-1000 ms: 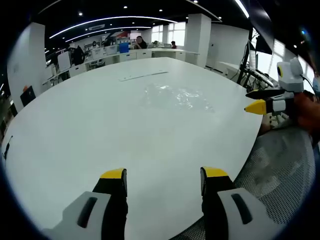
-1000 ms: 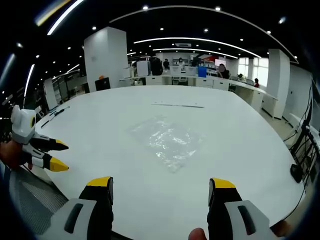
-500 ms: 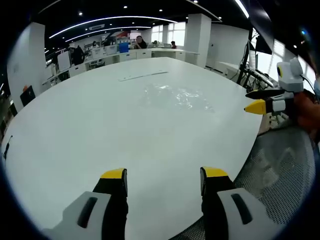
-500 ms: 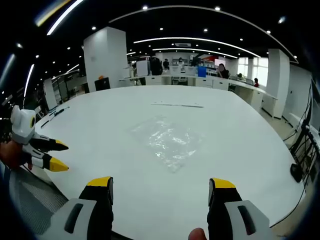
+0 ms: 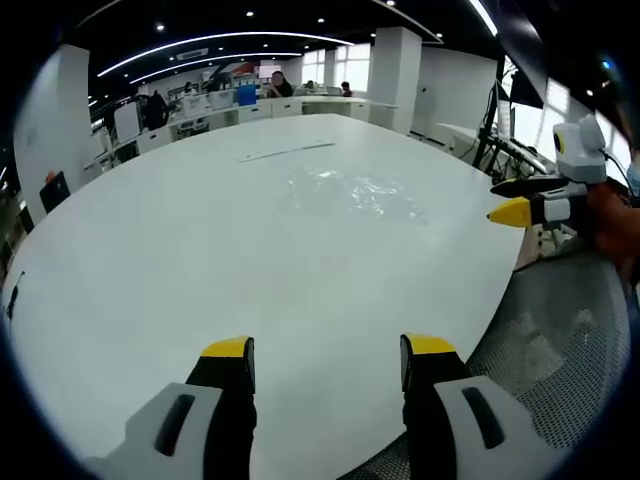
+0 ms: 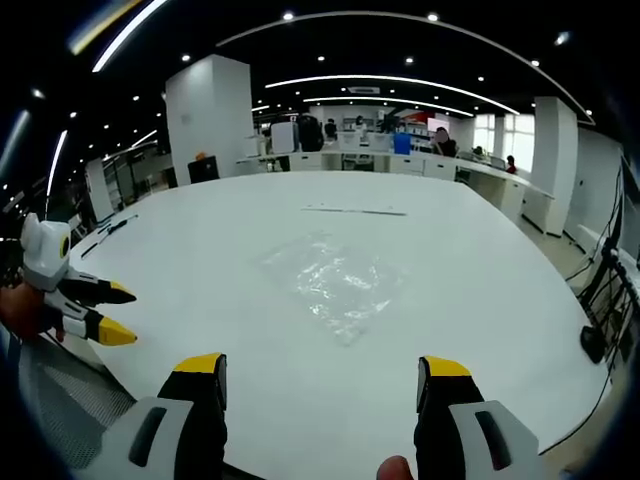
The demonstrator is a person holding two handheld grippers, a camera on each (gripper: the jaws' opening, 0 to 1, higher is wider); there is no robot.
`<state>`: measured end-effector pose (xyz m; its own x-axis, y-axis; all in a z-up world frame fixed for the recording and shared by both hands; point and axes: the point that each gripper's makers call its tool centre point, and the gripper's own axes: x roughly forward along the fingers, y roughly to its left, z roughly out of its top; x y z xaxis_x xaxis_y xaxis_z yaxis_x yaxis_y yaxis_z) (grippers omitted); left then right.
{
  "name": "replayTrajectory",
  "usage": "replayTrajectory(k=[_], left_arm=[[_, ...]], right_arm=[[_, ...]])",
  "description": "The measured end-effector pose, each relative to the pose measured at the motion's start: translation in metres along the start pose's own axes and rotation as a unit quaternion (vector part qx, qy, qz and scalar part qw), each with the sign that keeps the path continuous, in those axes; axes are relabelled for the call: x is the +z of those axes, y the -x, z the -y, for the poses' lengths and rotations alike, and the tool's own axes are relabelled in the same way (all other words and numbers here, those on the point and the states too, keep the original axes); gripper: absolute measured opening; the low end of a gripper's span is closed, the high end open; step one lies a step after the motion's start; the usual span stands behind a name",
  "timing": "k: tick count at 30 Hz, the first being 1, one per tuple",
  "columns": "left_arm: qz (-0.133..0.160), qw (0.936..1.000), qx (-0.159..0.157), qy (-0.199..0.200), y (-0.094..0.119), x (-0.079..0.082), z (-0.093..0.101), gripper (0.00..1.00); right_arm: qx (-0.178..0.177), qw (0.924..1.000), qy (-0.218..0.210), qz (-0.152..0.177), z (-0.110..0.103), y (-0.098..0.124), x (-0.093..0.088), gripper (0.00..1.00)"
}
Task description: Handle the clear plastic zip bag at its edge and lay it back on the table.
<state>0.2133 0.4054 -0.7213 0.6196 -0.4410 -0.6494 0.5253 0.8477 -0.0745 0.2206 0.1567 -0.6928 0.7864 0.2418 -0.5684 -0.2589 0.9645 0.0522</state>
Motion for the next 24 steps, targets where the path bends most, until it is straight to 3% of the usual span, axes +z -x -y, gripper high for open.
replayTrajectory(k=[24], left_arm=[[-0.004, 1.0, -0.006, -0.002, -0.0025, -0.0034, 0.0013, 0.57]], right_arm=[[-0.004, 1.0, -0.008, 0.0, 0.0025, 0.0008, -0.0006, 0.78]])
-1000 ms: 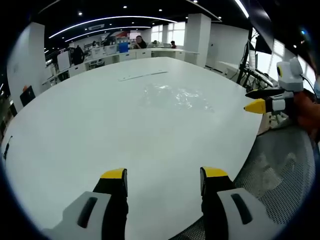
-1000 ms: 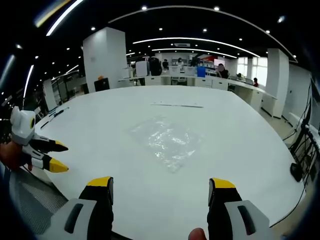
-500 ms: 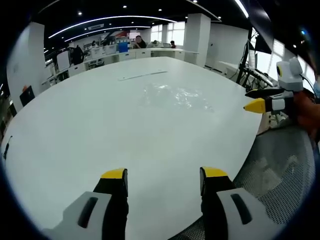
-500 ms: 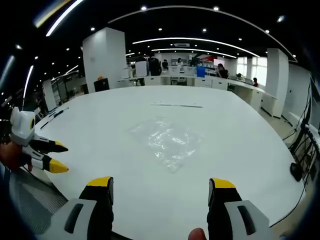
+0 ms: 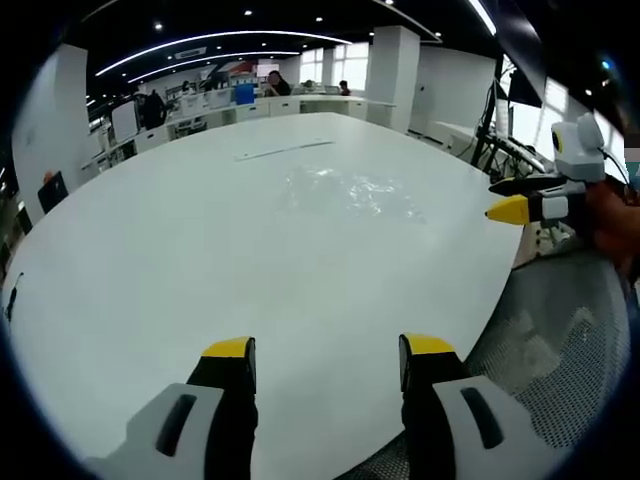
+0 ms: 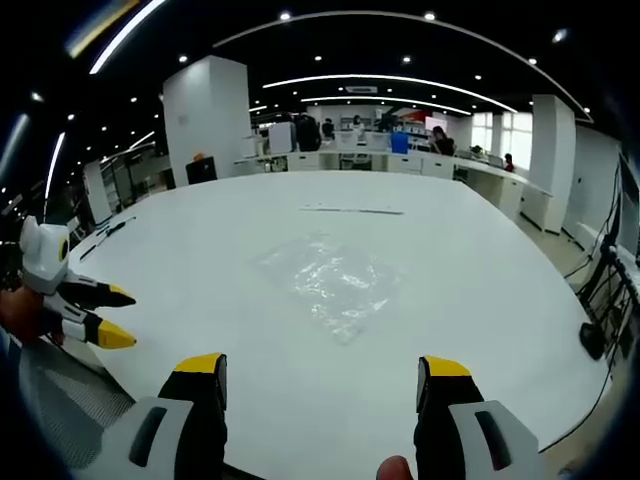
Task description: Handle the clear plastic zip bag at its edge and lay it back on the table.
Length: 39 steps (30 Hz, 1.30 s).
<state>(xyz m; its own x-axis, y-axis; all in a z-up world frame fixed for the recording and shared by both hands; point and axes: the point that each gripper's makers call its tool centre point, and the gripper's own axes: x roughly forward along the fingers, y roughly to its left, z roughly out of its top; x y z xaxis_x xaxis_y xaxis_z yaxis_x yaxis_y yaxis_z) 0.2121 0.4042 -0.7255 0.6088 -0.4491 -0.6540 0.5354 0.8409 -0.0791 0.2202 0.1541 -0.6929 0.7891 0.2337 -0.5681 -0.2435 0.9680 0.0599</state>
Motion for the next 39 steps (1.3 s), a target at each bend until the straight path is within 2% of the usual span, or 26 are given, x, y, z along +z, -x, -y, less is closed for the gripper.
replayTrajectory(k=[39], left_arm=[[-0.002, 1.0, -0.007, -0.003, -0.0027, -0.0007, 0.0022, 0.56]], right_arm=[[0.003, 1.0, 0.001, 0.0, 0.0001, -0.0016, -0.001, 0.77]])
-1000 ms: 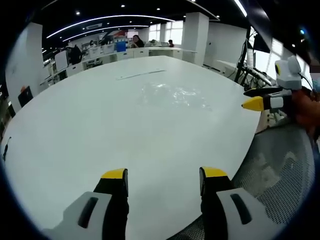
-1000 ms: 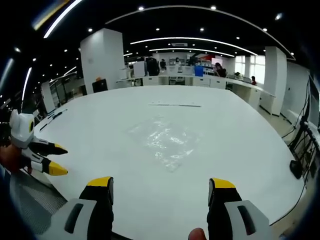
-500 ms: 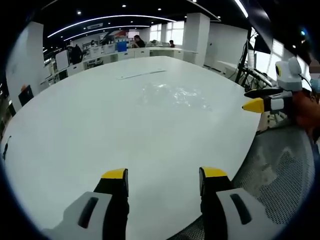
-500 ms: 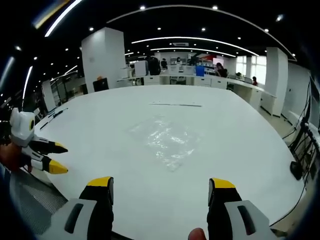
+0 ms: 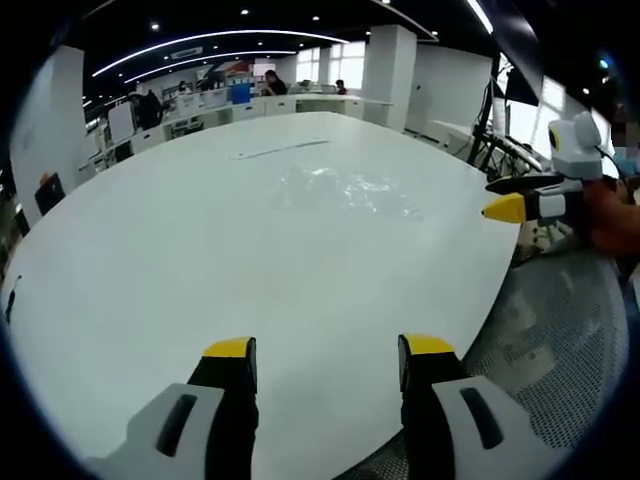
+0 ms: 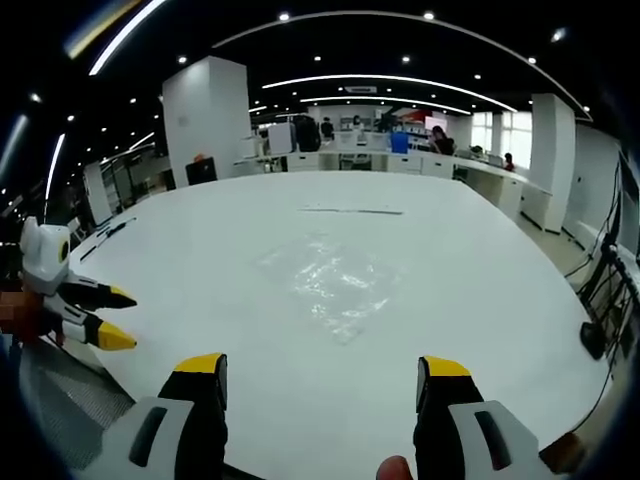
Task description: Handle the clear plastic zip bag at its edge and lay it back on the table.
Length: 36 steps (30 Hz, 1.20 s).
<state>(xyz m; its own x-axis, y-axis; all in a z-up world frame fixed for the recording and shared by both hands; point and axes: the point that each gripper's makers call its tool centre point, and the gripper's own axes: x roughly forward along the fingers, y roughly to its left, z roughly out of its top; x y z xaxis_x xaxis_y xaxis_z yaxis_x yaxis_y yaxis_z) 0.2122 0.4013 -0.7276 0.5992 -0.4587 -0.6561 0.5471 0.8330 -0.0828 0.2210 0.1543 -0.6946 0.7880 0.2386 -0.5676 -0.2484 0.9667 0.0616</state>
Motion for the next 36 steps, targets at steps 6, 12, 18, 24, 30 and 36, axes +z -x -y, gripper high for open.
replayTrajectory(k=[6, 12, 18, 24, 30, 36], left_arm=[[-0.001, 0.9999, -0.008, -0.007, -0.002, 0.004, 0.005, 0.56], [0.004, 0.9998, -0.016, -0.013, -0.012, 0.019, 0.013, 0.55], [0.012, 0.999, -0.031, -0.031, -0.025, 0.038, 0.025, 0.55], [0.02, 0.9972, -0.053, -0.048, -0.047, 0.059, 0.036, 0.55], [0.017, 0.9956, -0.071, -0.06, -0.06, 0.065, 0.05, 0.54], [0.012, 0.9943, -0.08, -0.069, -0.071, 0.068, 0.053, 0.54]], right_arm=[[0.0, 1.0, -0.004, 0.004, 0.001, 0.001, 0.001, 0.77], [-0.001, 0.9999, -0.014, 0.008, 0.003, 0.001, 0.002, 0.77], [-0.001, 0.9994, -0.031, 0.012, 0.006, 0.002, 0.002, 0.76], [0.001, 0.9994, -0.033, 0.006, 0.005, 0.001, 0.001, 0.76], [-0.002, 0.9993, -0.038, 0.004, 0.007, 0.001, 0.0, 0.76], [-0.007, 0.9987, -0.05, 0.008, 0.011, 0.002, 0.0, 0.76]])
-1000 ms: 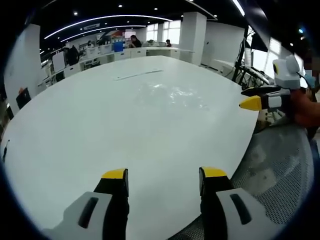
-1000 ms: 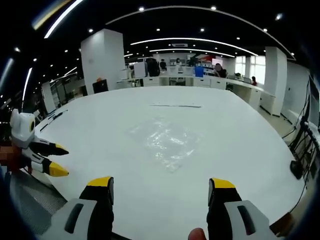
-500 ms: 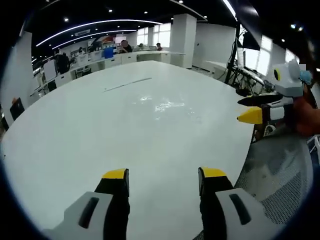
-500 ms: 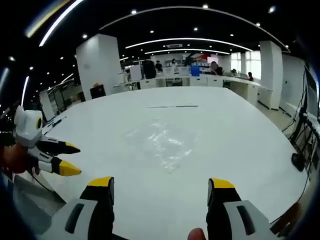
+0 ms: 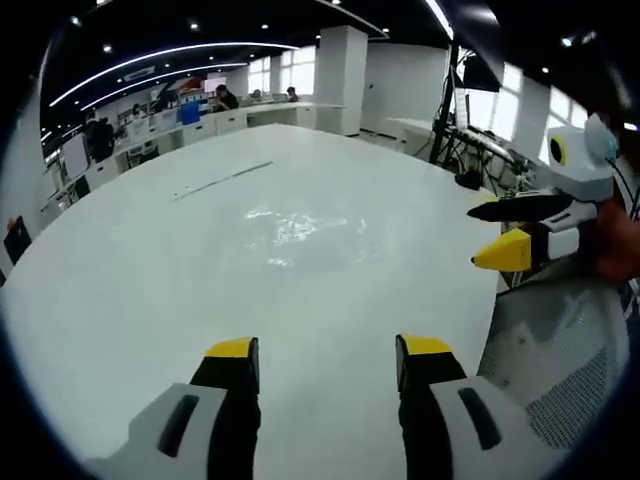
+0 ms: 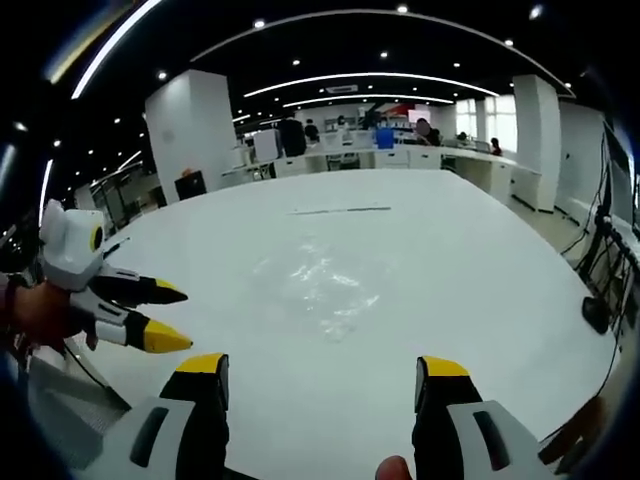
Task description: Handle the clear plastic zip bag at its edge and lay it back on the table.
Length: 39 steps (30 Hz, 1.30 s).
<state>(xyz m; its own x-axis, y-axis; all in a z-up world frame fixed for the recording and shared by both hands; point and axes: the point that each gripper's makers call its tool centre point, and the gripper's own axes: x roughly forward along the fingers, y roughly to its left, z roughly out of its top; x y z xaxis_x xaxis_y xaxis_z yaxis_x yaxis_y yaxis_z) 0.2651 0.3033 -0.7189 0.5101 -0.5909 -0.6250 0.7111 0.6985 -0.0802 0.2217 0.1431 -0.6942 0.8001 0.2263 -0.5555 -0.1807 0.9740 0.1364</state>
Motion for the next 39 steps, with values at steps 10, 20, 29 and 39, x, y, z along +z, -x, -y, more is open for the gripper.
replayTrajectory(k=[10, 20, 29, 39], left_arm=[[0.0, 0.9995, -0.027, -0.019, -0.026, 0.023, 0.025, 0.53], [0.002, 0.9979, -0.049, -0.043, -0.064, 0.052, 0.04, 0.52], [-0.028, 0.995, -0.071, -0.064, -0.098, 0.056, 0.057, 0.5], [-0.055, 0.9918, -0.073, -0.088, -0.135, 0.057, 0.059, 0.48]], right_arm=[[0.004, 1.0, 0.005, 0.001, -0.003, 0.0, 0.001, 0.76], [0.01, 1.0, 0.002, -0.001, -0.004, -0.001, 0.0, 0.76], [0.012, 0.9999, -0.005, 0.0, -0.003, -0.001, 0.0, 0.75], [0.019, 0.9998, -0.003, -0.003, -0.007, -0.001, -0.001, 0.74]])
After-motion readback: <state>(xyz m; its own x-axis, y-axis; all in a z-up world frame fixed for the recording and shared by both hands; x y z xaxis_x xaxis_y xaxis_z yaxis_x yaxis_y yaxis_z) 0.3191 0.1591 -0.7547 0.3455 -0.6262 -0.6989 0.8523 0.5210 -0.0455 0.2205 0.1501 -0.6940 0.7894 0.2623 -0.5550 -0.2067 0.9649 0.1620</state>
